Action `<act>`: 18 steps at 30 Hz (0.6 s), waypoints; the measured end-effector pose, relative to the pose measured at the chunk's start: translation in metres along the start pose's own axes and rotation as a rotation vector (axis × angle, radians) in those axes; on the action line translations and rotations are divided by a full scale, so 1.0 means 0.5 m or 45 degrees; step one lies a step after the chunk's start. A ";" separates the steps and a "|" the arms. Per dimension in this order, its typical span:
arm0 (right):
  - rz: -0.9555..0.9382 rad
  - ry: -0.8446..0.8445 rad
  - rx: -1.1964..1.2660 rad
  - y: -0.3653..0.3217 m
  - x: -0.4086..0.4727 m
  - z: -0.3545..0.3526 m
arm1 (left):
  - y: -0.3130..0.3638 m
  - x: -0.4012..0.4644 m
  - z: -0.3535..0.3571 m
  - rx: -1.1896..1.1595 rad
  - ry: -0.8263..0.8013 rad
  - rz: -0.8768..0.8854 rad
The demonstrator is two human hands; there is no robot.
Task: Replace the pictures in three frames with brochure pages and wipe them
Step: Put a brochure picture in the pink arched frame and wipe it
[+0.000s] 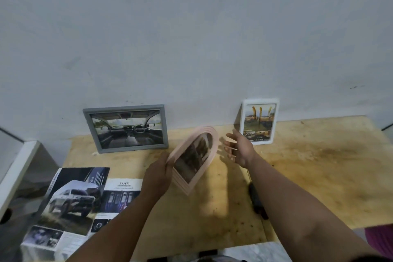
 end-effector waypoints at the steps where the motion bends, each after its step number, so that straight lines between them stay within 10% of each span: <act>1: -0.013 0.023 -0.019 -0.002 0.000 -0.002 | -0.017 0.005 0.003 -0.099 0.027 -0.103; 9: -0.106 0.480 -0.862 0.061 -0.031 -0.190 | -0.190 -0.105 0.123 -0.975 0.019 -0.966; 18: 0.215 0.453 -1.208 0.224 -0.071 -0.312 | -0.246 -0.209 0.184 -0.955 0.018 -1.274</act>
Point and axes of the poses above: each hand's wrist, its own x-axis towards the middle knuckle, its own z-axis out of the palm, y = z × x, the point moved 10 cm from there along x, towards the middle knuckle, and after that the axes turned 5 degrees about -x, right-handed, at the moved point
